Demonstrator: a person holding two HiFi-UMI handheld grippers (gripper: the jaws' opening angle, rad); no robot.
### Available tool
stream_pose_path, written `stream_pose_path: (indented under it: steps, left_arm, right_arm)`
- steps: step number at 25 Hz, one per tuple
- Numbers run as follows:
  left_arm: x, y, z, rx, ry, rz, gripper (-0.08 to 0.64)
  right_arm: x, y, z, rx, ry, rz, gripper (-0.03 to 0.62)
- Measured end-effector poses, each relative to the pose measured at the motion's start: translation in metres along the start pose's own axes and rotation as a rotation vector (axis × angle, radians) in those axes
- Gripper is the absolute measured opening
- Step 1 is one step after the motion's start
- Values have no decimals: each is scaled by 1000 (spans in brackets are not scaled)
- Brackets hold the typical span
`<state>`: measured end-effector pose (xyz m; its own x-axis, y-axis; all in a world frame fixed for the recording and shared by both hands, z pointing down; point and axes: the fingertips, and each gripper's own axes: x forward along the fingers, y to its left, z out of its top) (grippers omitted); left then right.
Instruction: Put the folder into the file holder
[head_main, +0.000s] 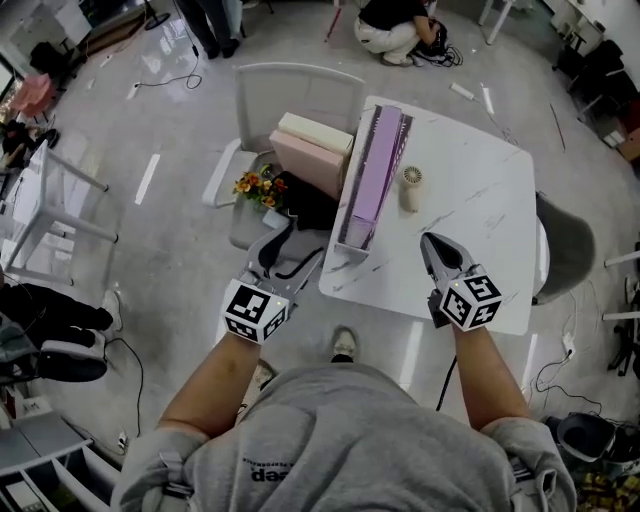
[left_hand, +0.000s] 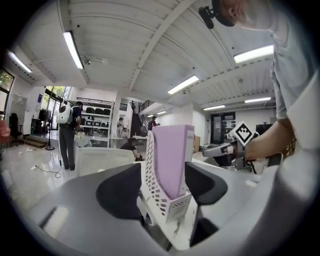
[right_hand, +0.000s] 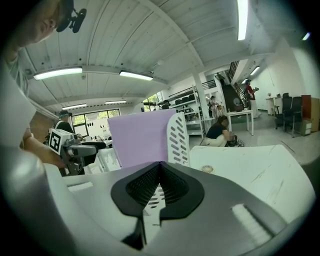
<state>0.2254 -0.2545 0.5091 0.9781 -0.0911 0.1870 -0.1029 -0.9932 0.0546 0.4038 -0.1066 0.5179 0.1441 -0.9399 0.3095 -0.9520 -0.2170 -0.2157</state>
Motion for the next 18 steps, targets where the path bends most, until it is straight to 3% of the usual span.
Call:
stream_pose_path:
  steps: [8,18]
  left_arm:
    - [-99,75,22,-63,-67,78,203]
    - [-281,183,36,-99,-133,270,69]
  right_arm:
    - [28,115,8,-54,4,95,-3]
    - [112,282,54,-143,-34,275,-3]
